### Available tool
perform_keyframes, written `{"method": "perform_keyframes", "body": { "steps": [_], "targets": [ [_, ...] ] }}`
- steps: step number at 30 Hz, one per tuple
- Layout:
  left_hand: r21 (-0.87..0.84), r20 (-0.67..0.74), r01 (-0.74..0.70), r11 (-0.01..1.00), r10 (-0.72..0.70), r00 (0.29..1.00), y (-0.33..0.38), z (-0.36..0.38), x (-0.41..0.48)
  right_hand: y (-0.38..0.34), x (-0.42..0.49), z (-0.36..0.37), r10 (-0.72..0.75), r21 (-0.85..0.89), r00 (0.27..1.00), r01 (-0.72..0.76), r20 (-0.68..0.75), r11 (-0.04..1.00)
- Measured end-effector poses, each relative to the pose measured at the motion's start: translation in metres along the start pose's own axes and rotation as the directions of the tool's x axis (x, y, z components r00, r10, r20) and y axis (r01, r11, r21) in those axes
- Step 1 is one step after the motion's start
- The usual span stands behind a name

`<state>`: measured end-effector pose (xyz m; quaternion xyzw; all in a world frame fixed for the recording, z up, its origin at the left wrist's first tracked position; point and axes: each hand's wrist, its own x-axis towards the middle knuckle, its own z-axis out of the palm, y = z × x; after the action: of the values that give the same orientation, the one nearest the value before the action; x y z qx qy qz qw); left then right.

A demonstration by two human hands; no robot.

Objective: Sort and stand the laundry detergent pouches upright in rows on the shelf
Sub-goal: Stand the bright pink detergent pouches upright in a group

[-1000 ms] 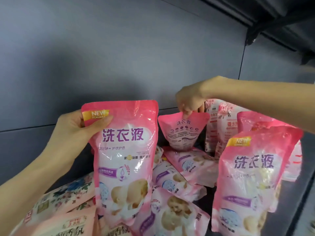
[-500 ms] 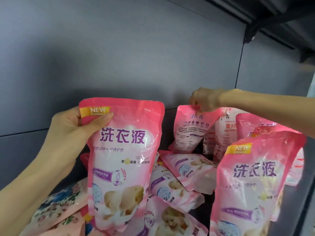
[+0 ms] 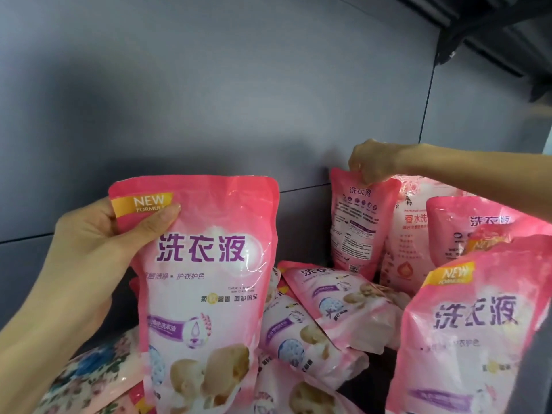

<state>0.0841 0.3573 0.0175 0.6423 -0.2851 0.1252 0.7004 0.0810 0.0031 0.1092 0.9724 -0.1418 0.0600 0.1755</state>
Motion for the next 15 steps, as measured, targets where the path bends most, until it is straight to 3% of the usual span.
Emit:
{"method": "perform_keyframes", "body": {
  "steps": [7,12,15],
  "targets": [
    [-0.011,0.009,0.021,1.000,-0.021,1.000,0.003,0.001,-0.003,0.007,0.003,0.007,-0.017,0.095,0.998,0.024,-0.066,0.995],
    [-0.025,0.011,0.040,0.999,-0.040,0.999,0.001,-0.004,-0.002,0.015,-0.007,-0.010,-0.087,0.326,0.987,0.128,-0.137,0.937],
    [-0.042,0.004,0.068,0.997,-0.068,0.998,-0.001,-0.007,-0.002,0.005,-0.023,-0.013,-0.193,0.475,0.972,0.233,-0.132,0.848]
  ]
}}
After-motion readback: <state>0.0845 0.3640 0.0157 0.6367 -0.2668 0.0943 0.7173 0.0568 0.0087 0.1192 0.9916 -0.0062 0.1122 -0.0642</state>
